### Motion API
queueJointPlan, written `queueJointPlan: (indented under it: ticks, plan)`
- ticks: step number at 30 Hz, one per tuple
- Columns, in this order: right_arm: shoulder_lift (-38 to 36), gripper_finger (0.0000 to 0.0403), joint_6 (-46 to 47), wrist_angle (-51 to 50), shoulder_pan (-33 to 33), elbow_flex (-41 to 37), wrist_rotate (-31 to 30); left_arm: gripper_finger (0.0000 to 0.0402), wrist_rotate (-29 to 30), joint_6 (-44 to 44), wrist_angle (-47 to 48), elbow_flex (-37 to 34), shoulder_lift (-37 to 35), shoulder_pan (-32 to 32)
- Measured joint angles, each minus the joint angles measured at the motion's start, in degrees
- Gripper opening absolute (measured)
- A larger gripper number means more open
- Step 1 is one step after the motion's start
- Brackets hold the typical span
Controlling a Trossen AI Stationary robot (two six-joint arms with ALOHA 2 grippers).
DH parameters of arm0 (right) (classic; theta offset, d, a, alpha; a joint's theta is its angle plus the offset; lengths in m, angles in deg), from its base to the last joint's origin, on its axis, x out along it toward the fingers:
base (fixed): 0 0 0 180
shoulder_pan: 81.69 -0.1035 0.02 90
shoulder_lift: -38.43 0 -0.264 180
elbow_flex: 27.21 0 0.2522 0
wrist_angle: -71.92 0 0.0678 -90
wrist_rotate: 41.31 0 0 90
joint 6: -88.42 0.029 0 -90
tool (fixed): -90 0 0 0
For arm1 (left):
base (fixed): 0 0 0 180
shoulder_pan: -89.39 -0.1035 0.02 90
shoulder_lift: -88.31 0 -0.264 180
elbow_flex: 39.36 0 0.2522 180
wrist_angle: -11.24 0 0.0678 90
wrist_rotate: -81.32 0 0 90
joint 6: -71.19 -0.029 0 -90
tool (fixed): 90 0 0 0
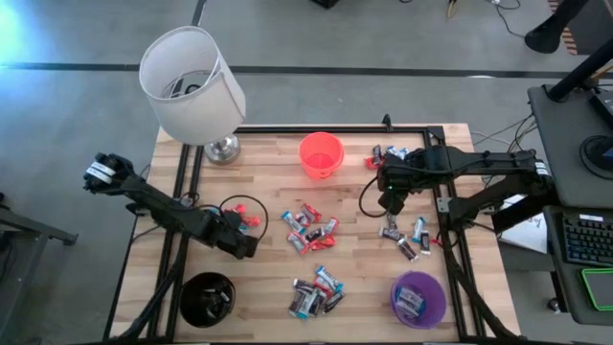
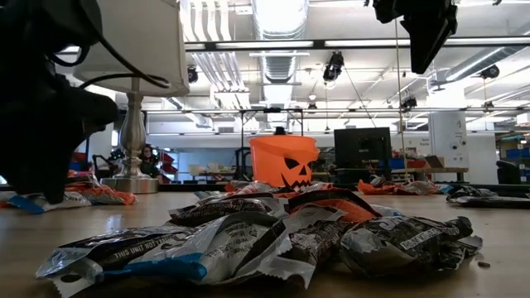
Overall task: Organize candy in baskets
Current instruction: Put the white chocolate into the purple bucket
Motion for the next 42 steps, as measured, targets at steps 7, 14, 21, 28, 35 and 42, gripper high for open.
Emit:
queueJointPlan:
  ticks: [7, 14, 21, 28, 35, 42]
  plan:
    - [0.0, 0.0143, 0.4, 0.0, 0.0, 0.0, 0.0, 0.0025, -1.6, -5.1, -0.7, 0.8, 0.0, 0.0]
    - [0.0, 0.0144, 0.5, 0.2, 0.0, 0.0, 0.0, 0.0011, -1.7, -11.9, 0.8, 4.9, 0.0, 0.1]
    - [0.0, 0.0138, 0.5, 6.8, 0.0, 0.0, 4.6, 0.0003, -1.3, -21.0, 6.1, 11.1, -0.1, 0.1]
    - [0.0, 0.0141, -3.2, 20.0, 0.0, 0.0, 11.4, 0.0002, 3.8, -31.8, 9.1, 17.2, -0.6, 0.0]
    - [0.0, 0.0148, -2.8, 31.8, -0.8, 0.0, 14.0, 0.0002, 9.4, -39.6, 11.4, 22.2, -0.8, 0.0]
    - [0.3, 0.0144, -2.6, 41.0, -3.9, -0.2, 13.6, 0.0001, 15.9, -48.1, 11.4, 26.0, -3.0, -0.1]
